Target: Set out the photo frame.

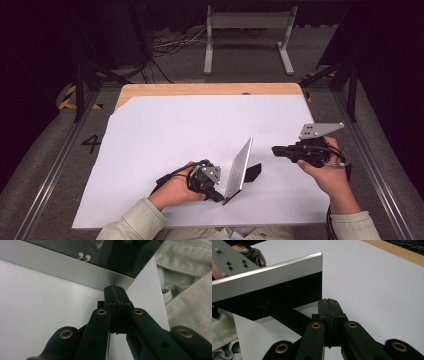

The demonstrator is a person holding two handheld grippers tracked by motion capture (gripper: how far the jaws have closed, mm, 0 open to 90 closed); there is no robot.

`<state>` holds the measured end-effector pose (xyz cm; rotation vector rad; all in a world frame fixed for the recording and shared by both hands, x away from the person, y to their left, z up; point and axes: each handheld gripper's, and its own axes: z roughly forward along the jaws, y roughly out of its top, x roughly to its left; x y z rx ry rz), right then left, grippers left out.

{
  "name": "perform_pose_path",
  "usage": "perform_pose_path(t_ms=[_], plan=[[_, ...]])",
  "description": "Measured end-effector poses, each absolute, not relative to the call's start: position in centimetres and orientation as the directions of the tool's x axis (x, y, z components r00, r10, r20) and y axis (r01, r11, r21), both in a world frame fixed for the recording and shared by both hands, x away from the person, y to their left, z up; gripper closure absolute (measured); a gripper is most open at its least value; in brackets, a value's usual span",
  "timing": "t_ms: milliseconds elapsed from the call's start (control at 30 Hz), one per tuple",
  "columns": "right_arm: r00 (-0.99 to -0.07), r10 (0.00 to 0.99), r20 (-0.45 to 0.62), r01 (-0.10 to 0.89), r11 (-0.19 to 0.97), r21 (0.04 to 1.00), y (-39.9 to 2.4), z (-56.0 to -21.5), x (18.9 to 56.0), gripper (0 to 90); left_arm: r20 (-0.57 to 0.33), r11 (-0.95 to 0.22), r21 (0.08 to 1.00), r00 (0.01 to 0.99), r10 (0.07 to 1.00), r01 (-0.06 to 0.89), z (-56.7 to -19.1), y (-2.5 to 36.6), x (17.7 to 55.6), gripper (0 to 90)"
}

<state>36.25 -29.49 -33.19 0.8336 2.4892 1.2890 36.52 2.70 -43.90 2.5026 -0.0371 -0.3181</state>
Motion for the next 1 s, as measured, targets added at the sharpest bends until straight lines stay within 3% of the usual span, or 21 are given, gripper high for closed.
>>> perform_pose_path(t_ms=[1000], plan=[[-0.815, 0.576, 0.062, 0.387, 0.461, 0.799, -29.6, -33.1, 36.0, 90.0, -0.182, -0.783, 0.622, 0.973, -0.145, -0.001, -44.1, -1.4, 35.4, 90.0]])
